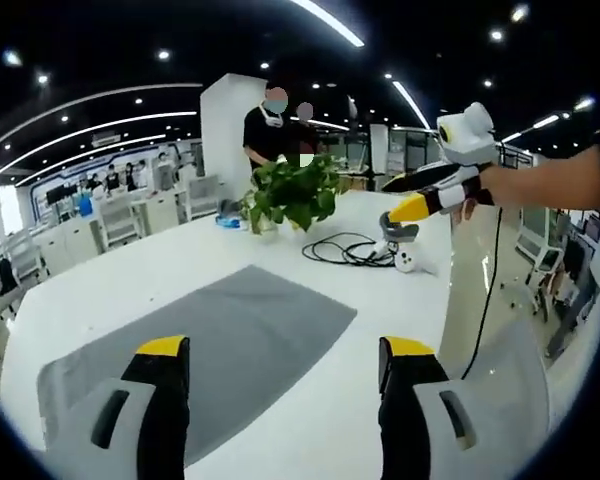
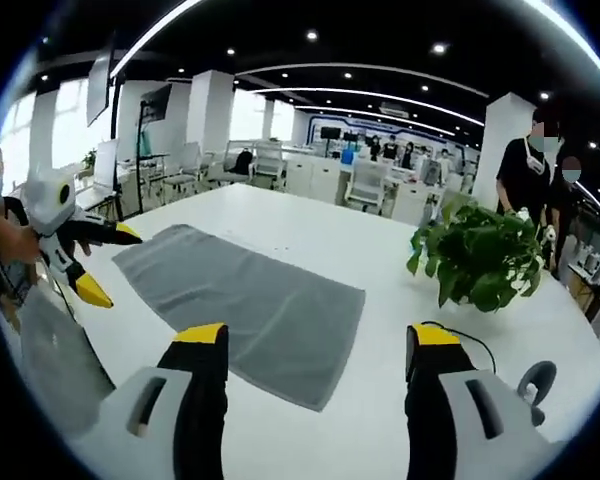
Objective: Fold the towel on the table until its edges align and the towel forms a compact rectangular stack.
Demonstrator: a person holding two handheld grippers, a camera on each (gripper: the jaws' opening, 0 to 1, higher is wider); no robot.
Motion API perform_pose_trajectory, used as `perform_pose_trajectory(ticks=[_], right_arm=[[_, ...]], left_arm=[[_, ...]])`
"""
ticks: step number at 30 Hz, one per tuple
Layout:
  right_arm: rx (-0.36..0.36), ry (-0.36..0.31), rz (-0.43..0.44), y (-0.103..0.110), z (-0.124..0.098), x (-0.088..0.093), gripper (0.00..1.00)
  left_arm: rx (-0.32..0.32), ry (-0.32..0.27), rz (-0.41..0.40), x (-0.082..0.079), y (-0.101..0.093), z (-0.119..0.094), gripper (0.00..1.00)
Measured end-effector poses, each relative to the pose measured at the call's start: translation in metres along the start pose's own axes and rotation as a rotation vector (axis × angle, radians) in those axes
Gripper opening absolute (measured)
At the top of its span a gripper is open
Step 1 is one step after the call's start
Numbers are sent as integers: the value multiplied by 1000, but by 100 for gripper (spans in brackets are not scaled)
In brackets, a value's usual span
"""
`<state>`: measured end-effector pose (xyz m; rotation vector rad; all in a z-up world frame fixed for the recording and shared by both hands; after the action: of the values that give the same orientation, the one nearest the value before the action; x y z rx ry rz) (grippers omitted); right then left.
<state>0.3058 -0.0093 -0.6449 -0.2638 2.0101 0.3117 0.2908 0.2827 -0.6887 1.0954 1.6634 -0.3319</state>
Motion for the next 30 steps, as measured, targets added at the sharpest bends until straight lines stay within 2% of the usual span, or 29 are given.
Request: perform_pose_trajectory(ticks=[8,11,19,23,30], right_arm=[[33,26,-2,-7,14,-4,70],[44,33,5,-8,19,-6,69],[77,51,-5,-15,26,-13,64],[83,52,-12,-21,30,-17,61],[76,39,35,-43,46,-22,59]], left_arm=[[97,4,58,-8,-5,21,76],[114,-6,72,-10,-6,27,74],[199,-26,112,-18,-23,45,71],[216,-32,128,-22,-27,52,70],[217,-30,148,-31,-25,70,69]])
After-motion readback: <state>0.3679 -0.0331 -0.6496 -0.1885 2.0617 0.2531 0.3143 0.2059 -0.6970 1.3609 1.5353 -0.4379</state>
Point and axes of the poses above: the point that each gripper's makers call its tool centre point, and the gripper's own axes: z roughly forward along the fingers, y roughly to its left, x roughly out of its underside, the point moved 8 cm from there along -z, roughly backward along the fingers, and after that the axes turned 15 degrees about z, right-handed, at the moved point
